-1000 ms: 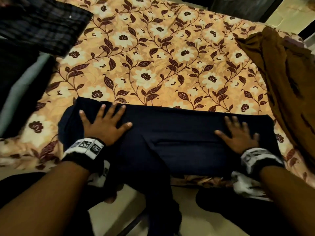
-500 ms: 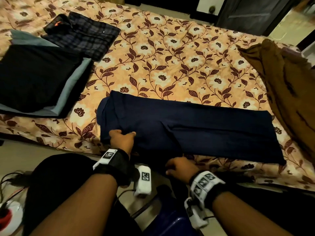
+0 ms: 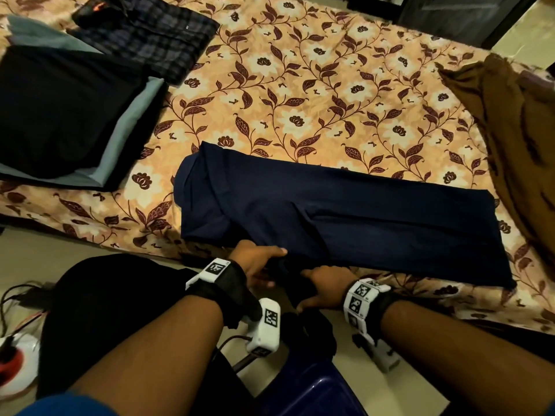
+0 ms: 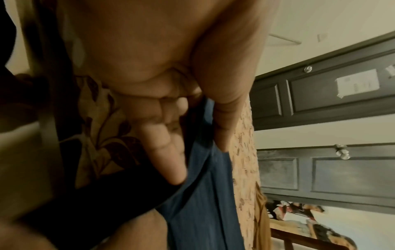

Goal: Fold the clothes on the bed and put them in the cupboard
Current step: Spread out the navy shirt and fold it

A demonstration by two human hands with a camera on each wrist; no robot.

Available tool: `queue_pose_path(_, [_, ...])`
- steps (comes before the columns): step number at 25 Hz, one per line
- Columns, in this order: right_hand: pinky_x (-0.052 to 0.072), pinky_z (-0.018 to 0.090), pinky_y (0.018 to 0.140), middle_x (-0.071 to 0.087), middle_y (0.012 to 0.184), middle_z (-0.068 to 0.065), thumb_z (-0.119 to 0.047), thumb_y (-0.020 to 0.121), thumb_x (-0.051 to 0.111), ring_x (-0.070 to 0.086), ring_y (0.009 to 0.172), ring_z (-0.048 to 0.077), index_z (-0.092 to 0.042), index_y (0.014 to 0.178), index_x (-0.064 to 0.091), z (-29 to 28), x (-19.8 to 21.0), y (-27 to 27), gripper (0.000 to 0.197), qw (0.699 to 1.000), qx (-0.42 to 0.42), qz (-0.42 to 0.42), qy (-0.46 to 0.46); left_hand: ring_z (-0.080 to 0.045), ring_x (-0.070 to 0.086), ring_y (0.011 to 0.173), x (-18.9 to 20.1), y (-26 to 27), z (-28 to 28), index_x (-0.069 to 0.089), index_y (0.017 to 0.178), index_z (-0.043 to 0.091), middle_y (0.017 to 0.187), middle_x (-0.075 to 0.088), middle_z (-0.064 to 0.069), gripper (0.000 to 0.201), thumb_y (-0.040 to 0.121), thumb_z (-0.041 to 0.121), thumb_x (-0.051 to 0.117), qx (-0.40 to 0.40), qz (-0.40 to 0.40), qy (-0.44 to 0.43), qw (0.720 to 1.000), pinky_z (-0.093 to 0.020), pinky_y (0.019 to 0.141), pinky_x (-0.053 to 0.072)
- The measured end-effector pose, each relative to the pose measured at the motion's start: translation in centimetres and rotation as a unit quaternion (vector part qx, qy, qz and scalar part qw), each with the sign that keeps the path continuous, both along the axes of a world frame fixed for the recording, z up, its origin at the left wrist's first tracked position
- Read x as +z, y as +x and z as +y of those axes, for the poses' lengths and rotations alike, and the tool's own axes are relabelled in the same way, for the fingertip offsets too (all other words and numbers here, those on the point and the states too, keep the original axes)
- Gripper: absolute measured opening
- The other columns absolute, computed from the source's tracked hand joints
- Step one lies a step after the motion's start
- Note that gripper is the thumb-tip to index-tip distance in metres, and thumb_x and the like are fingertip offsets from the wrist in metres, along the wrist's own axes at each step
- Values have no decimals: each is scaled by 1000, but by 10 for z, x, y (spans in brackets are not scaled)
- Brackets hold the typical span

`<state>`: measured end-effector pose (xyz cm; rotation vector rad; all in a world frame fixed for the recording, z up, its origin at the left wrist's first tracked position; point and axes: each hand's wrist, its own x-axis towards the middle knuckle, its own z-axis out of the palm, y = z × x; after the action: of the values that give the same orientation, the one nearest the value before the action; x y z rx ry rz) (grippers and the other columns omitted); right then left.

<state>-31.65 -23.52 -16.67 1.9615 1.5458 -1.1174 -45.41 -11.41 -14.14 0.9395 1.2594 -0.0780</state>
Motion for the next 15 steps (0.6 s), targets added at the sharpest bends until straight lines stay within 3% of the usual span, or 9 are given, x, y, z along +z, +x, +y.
queue_pose_path(2, [46,37,90,58,126,4,-72,72,61,58,112,28,-23,129,47,-2,-1,-11,77,998,-47,11,27,-24,65,57,13,9,-1,58,117,-4,87,68,-16,42,84,16,75,25,-55,-46,997,-36,60,60])
queue_pose_path(4, [45,35,88,60,122,8,-55,82,61,59,110,31,-18,122,52,0,-1,-19,55,988,-117,13,97,-22,63,54,25,16,1,60,115,-4,88,69,-16,39,84,15,74,47,-89,-57,993,-32,55,60])
queue_pose_path(6, [45,34,83,64,113,13,-31,85,59,60,105,33,-16,111,56,-1,0,-14,30,964,-196,38,179,-16,59,45,32,19,10,59,106,0,77,64,-15,30,84,14,74,87,-100,-24,991,-26,45,55])
queue_pose_path(9, [49,34,78,67,95,7,-27,74,67,63,92,21,-24,93,61,-22,0,11,20,920,-272,202,195,-13,51,37,36,20,35,44,85,13,65,56,-9,30,83,10,74,160,-95,33,982,-21,36,44])
queue_pose_path(11, [51,40,88,68,102,7,-23,72,74,63,97,14,-16,101,65,-42,13,32,31,920,-242,281,124,-13,51,35,42,18,45,45,89,11,66,57,-9,28,84,7,72,154,-97,57,982,-19,35,40])
queue_pose_path(12, [49,38,92,67,109,6,-21,73,77,63,102,12,-12,110,64,-49,28,44,40,931,-221,276,89,-13,52,35,43,17,46,48,94,10,69,60,-11,26,84,4,71,140,-96,62,984,-18,34,40])
queue_pose_path(14, [48,30,95,66,114,-5,-29,72,80,61,106,8,-19,118,62,-55,65,75,50,970,-151,184,56,-13,56,36,42,16,45,48,96,9,74,62,-13,25,84,-1,67,120,-87,72,986,-19,34,39])
queue_pose_path(15, [48,27,92,66,109,-9,-36,71,80,62,104,8,-23,114,64,-56,84,89,47,989,-95,108,22,-13,55,36,42,18,42,46,93,10,74,61,-12,25,83,-4,64,118,-81,82,986,-20,34,37])
